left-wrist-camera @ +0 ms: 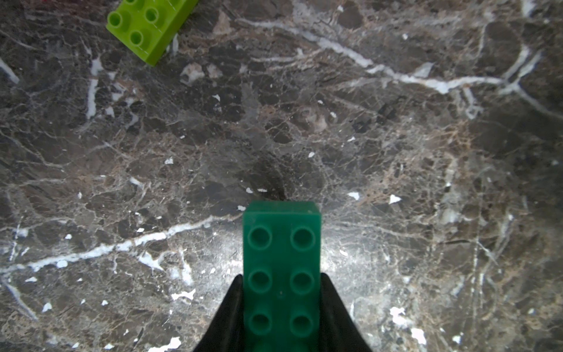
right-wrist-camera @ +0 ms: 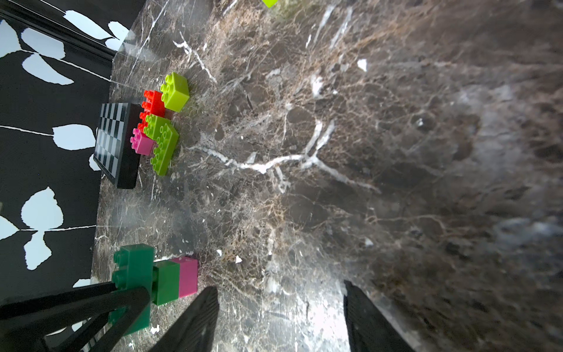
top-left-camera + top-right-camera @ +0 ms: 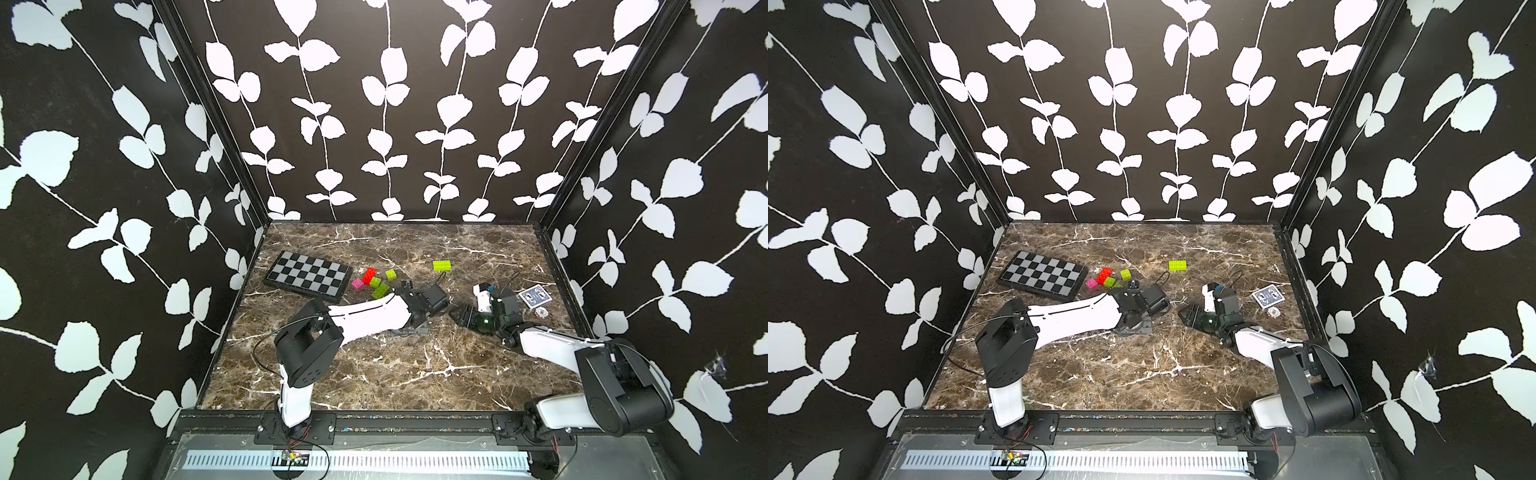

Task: Assemble a carrot with lego
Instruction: Assemble the lego brick with the lego brick.

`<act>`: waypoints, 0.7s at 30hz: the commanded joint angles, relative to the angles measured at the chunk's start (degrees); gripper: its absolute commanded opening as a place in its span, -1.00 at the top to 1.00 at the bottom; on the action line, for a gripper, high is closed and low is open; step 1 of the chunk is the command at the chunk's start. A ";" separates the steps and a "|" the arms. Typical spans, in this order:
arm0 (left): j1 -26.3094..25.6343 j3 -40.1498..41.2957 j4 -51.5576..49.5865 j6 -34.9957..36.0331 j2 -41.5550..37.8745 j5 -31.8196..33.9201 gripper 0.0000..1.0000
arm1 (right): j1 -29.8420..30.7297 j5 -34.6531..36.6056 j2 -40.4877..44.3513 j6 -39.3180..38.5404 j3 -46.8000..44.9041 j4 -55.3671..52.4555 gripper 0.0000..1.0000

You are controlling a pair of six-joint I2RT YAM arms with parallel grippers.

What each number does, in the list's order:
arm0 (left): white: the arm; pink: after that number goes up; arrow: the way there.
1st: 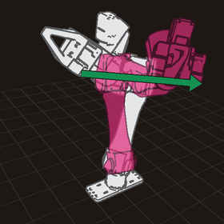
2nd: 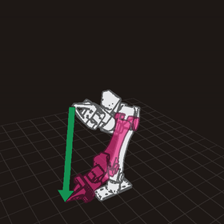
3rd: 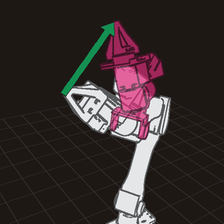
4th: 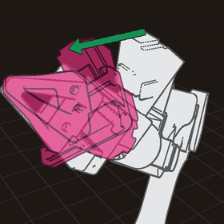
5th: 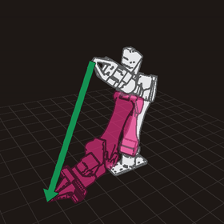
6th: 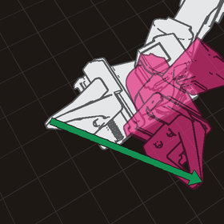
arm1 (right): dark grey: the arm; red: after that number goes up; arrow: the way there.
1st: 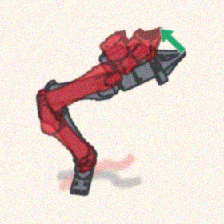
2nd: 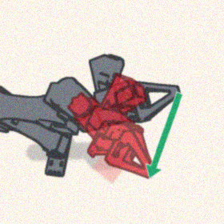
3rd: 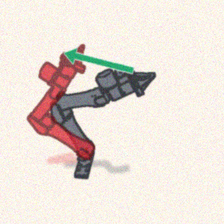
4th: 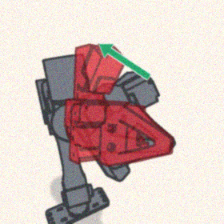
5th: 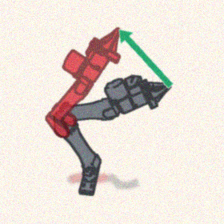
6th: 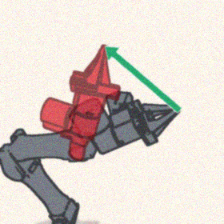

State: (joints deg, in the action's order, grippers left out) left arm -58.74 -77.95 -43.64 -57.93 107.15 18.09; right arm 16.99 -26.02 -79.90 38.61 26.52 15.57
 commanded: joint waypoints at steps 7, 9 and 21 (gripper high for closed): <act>-0.23 2.28 -1.89 0.38 -1.75 -1.58 1.00 | -0.29 -0.75 -0.53 0.68 -1.65 2.09 -0.31; -0.23 2.80 -2.04 0.34 -1.43 -1.88 1.00 | -0.28 -0.65 -0.20 0.61 -1.89 1.89 -0.31; 0.81 7.36 -3.94 2.86 0.13 -10.99 1.00 | -0.23 -0.19 0.53 0.66 -2.69 1.59 -0.31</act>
State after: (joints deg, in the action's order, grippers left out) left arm -58.17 -74.37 -41.58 -56.77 105.06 14.90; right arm 16.95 -26.20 -79.90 39.00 25.63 15.97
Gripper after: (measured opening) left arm 0.322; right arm 0.657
